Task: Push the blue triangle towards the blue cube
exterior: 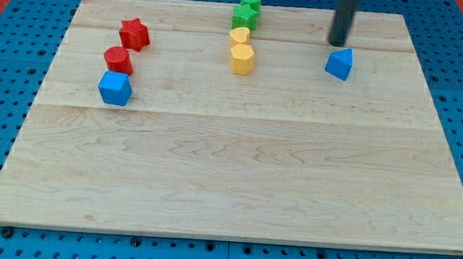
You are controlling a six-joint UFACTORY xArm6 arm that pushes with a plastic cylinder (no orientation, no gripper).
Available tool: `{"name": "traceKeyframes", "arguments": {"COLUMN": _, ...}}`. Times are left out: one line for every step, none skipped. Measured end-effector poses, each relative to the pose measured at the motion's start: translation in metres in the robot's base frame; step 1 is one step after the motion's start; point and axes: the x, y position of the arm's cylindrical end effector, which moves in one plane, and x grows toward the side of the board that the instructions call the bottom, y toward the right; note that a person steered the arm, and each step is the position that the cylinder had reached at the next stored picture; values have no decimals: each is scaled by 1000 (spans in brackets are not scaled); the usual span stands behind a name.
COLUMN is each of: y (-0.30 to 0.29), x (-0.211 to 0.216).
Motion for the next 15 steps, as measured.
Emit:
{"name": "traceKeyframes", "arguments": {"y": -50, "x": 55}}
{"name": "traceKeyframes", "arguments": {"y": -95, "x": 85}}
{"name": "traceKeyframes", "arguments": {"y": -64, "x": 63}}
{"name": "traceKeyframes", "arguments": {"y": -23, "x": 56}}
{"name": "traceKeyframes", "arguments": {"y": 3, "x": 105}}
{"name": "traceKeyframes", "arguments": {"y": -56, "x": 137}}
{"name": "traceKeyframes", "arguments": {"y": -141, "x": 143}}
{"name": "traceKeyframes", "arguments": {"y": -143, "x": 167}}
{"name": "traceKeyframes", "arguments": {"y": -94, "x": 175}}
{"name": "traceKeyframes", "arguments": {"y": -53, "x": 175}}
{"name": "traceKeyframes", "arguments": {"y": -29, "x": 212}}
{"name": "traceKeyframes", "arguments": {"y": -71, "x": 232}}
{"name": "traceKeyframes", "arguments": {"y": -93, "x": 227}}
{"name": "traceKeyframes", "arguments": {"y": -59, "x": 223}}
{"name": "traceKeyframes", "arguments": {"y": -57, "x": 213}}
